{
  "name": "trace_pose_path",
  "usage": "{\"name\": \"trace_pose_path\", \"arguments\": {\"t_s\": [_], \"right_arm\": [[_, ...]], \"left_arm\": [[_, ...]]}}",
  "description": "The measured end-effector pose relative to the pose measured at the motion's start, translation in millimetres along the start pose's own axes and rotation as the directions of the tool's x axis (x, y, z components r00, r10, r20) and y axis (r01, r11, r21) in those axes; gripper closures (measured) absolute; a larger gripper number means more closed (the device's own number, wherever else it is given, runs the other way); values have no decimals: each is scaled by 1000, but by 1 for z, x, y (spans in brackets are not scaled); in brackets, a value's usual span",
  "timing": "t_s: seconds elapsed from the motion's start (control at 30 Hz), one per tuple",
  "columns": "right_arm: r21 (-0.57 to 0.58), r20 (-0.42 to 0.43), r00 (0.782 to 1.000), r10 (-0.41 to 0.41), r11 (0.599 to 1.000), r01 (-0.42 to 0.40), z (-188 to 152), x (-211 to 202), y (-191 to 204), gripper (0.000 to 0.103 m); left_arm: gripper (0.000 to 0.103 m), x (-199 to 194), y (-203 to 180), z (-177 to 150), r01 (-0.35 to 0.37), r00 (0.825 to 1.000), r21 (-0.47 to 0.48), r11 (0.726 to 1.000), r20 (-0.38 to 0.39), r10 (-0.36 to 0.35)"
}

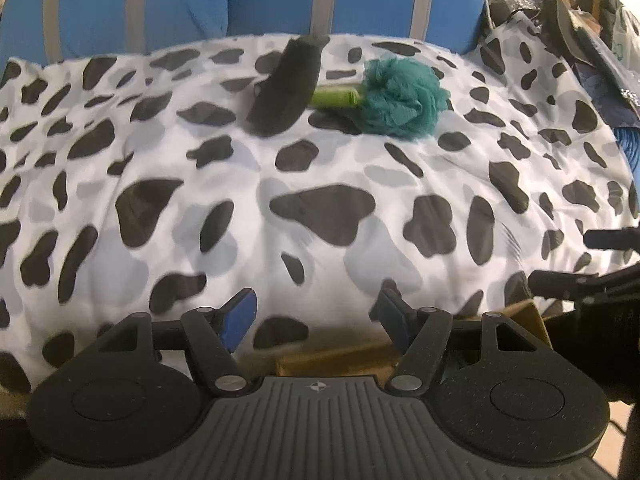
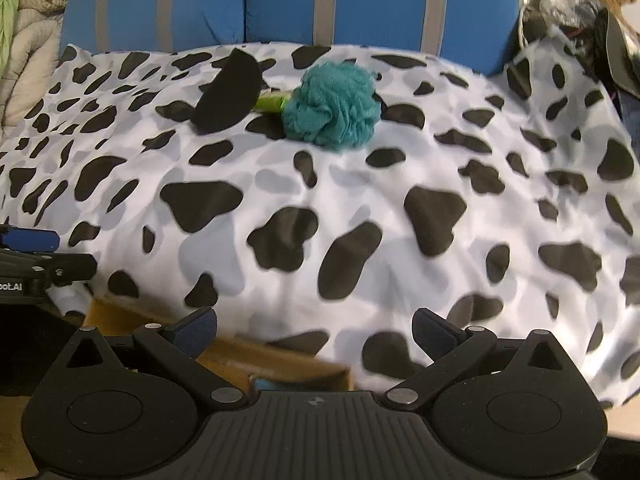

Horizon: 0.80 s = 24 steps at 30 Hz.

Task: Organize soft objects
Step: 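Move both grippers back toward the black sponge and teal bath puff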

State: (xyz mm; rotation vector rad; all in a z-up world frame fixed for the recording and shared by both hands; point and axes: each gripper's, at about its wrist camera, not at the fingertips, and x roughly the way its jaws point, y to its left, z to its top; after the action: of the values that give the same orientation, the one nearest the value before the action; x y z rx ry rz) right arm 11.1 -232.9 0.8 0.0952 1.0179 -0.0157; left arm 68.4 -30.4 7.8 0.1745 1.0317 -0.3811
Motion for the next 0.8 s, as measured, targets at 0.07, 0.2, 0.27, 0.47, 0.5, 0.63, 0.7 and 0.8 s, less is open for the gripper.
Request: {"name": "trace_pose_path", "arguments": {"t_s": [0.07,0.2,0.27,0.47,0.5,0.63,0.7,0.8], "right_arm": [[-2,18,1000,-4,1000,4,7,3,-5,0],[5,49,999,-4,1000,4,19,8,-14,0],[10,65,998,0,1000,-1,27,10,-19,0],[5,91,996,-13,1000,13,46,22,-30,0],[5,96,995,-15,1000,15,49,24,-32,0],[8,116,993,-15,1000,14,62,32,-40,0],[9,123,992,-13,1000,12,68,35,-43,0],[8,135,991,-12,1000,11,76,41,-47,0]], "left_arm": [[37,2,1,5,-7,1000,18,1000,18,6],[37,9,3,14,-7,999,32,999,42,6],[37,12,5,19,-2,999,32,999,50,0],[37,21,10,35,18,996,38,999,86,-21],[37,21,11,38,25,995,39,999,97,-28],[37,25,12,49,25,990,60,998,139,-33],[37,27,12,54,18,988,66,998,155,-28],[37,31,15,61,24,985,60,998,171,-34]]}}
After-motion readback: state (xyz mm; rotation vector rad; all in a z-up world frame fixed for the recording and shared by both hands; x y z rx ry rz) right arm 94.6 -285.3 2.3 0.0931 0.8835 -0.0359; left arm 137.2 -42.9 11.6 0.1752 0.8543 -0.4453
